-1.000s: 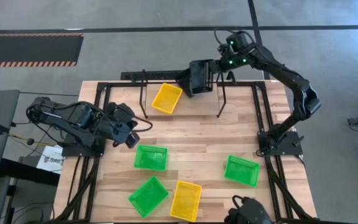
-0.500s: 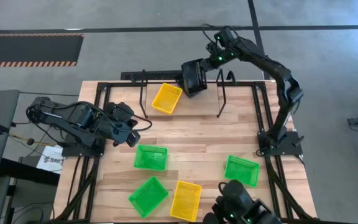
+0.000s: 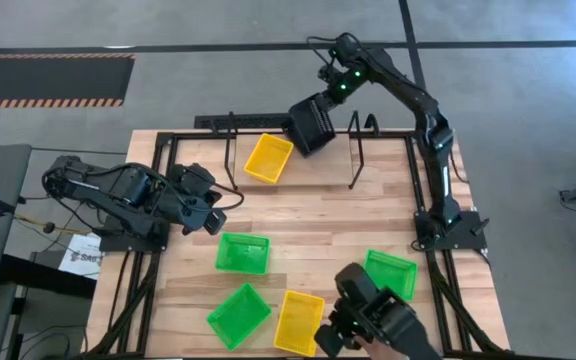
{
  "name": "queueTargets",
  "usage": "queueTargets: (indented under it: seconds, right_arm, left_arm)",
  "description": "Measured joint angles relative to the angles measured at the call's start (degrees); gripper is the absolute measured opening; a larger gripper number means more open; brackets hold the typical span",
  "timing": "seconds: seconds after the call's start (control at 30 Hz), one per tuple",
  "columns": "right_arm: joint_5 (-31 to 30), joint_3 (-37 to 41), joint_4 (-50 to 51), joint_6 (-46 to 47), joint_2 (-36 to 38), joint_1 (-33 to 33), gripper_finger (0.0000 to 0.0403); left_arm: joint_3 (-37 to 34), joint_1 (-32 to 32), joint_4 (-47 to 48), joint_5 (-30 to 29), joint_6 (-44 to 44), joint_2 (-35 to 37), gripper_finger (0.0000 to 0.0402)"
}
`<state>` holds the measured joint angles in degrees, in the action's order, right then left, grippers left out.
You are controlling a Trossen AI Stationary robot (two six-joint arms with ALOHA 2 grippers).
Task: Stack baskets on shelf by color
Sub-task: Stack the black bin on the top of the other black bins on the shelf
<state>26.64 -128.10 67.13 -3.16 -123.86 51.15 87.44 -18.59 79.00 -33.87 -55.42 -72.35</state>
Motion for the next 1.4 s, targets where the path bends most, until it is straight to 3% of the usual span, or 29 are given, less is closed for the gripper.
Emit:
queueTargets:
  seconds: [0.23,0.57,1.0,1.4]
  right_arm:
    - [-0.1,-3.5,0.4,-1.7,-3.1,-0.5,0.0001]
    - [-5.9,-3.5,4.4,-4.9,-3.1,-0.4,0.0001]
    - [-5.8,-3.5,14.8,-6.6,-3.1,-3.0,0.0001]
    - [-6.0,-3.5,16.0,-7.5,-3.1,-4.3,0.0020]
  left_arm:
    - [0.0,0.0,0.0,0.0,-1.4,0.0,0.0011]
    - [0.0,0.0,0.0,0.0,-1.4,0.0,0.0011]
    - [0.0,0.0,0.0,0.0,-1.4,0.0,0.0011]
    - [0.0,0.0,0.0,0.0,-1.4,0.0,0.0011]
